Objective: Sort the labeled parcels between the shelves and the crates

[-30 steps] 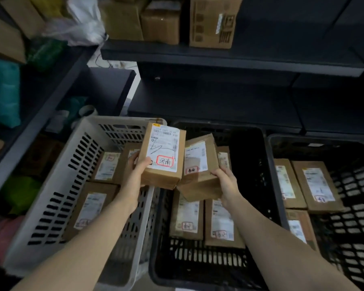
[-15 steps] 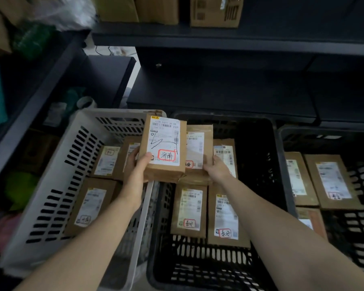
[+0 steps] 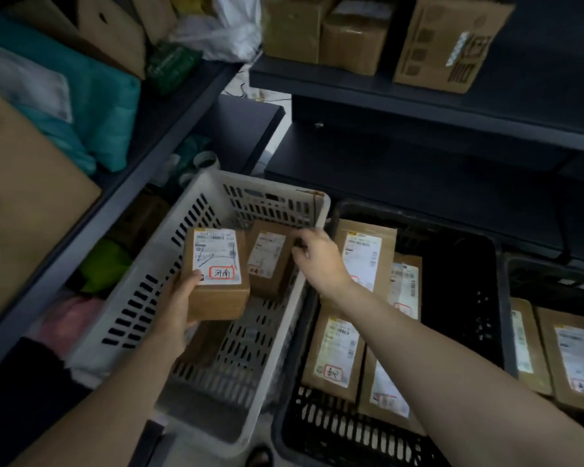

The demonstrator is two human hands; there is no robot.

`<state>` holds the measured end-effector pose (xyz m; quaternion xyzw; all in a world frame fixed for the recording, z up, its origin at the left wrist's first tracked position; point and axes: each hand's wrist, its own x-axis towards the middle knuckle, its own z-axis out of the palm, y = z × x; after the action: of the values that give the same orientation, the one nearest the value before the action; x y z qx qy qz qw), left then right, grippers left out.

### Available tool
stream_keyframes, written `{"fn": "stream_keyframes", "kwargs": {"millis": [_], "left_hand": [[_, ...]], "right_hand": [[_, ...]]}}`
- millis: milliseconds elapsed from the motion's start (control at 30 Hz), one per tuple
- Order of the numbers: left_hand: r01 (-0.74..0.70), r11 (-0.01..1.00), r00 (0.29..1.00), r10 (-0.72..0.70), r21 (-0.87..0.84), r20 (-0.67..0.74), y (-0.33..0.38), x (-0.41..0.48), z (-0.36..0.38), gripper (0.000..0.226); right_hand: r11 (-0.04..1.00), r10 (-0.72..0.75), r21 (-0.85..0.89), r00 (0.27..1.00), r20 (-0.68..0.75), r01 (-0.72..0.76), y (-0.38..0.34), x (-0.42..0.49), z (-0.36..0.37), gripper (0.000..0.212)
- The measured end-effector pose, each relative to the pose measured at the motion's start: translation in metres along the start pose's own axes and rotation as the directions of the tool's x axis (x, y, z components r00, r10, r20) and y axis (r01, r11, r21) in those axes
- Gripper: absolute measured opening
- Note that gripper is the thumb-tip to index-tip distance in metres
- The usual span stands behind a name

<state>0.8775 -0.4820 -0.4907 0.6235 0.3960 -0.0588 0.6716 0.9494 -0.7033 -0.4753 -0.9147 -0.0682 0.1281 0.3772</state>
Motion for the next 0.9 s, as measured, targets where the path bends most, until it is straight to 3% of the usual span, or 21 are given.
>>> {"fn": "stream_keyframes", "kwargs": {"millis": [100, 167, 233, 333, 433, 500, 567, 633, 733, 833, 900], "left_hand": [[0.055, 0.997, 0.998, -0.054, 0.045, -0.028, -0.011, 0.020, -0.028, 0.049], [0.092, 0.994, 0.996, -0.092, 0.054, -0.002, -0.018, 0.033, -0.041, 0.051], [0.136, 0.989, 0.990, -0.138, 0.055, 0.032, -0.022, 0.046, -0.050, 0.050], [0.177, 0.984, 0.981, -0.179, 0.033, 0.080, -0.025, 0.066, -0.061, 0.041], [0.186, 0.982, 0.974, -0.187, 0.019, 0.126, -0.025, 0.087, -0.065, 0.032], [0.163, 0.986, 0.976, -0.164, 0.021, 0.140, -0.021, 0.103, -0.062, 0.030], [0.067, 0.996, 0.986, -0.075, 0.058, 0.150, -0.017, 0.122, -0.058, 0.034], [-0.056, 0.988, 0.985, 0.031, 0.145, 0.171, -0.013, 0.141, -0.054, 0.036], [-0.149, 0.960, 0.980, 0.110, 0.238, 0.168, -0.010, 0.162, -0.049, 0.039], [-0.169, 0.942, 0.979, 0.126, 0.291, 0.161, -0.016, 0.178, -0.048, 0.041], [-0.179, 0.938, 0.975, 0.129, 0.297, 0.182, -0.023, 0.183, -0.052, 0.037]], "right_hand": [[1.000, 0.004, 0.014, 0.991, 0.131, -0.005, -0.029, 0.008, 0.030, 0.040], [0.993, 0.078, 0.068, 0.959, 0.272, -0.100, -0.045, 0.013, 0.056, 0.039], [0.949, 0.161, 0.174, 0.880, 0.446, -0.262, -0.058, 0.016, 0.085, 0.046], [0.691, 0.300, 0.395, 0.738, 0.604, -0.605, -0.065, 0.024, 0.121, 0.065], [0.438, 0.416, 0.463, 0.630, 0.656, -0.771, -0.064, 0.031, 0.148, 0.076], [0.358, 0.433, 0.543, 0.651, 0.624, -0.759, -0.058, 0.042, 0.165, 0.067], [0.308, 0.449, 0.684, 0.735, 0.508, -0.661, -0.054, 0.061, 0.177, 0.055], [0.345, 0.504, 0.759, 0.791, 0.346, -0.552, -0.052, 0.088, 0.184, 0.054], [0.518, 0.563, 0.693, 0.810, 0.164, -0.501, -0.041, 0.129, 0.203, 0.086], [0.628, 0.548, 0.568, 0.821, 0.162, -0.532, -0.032, 0.162, 0.222, 0.065], [0.631, 0.571, 0.529, 0.801, 0.178, -0.567, -0.033, 0.176, 0.226, 0.050]]}}
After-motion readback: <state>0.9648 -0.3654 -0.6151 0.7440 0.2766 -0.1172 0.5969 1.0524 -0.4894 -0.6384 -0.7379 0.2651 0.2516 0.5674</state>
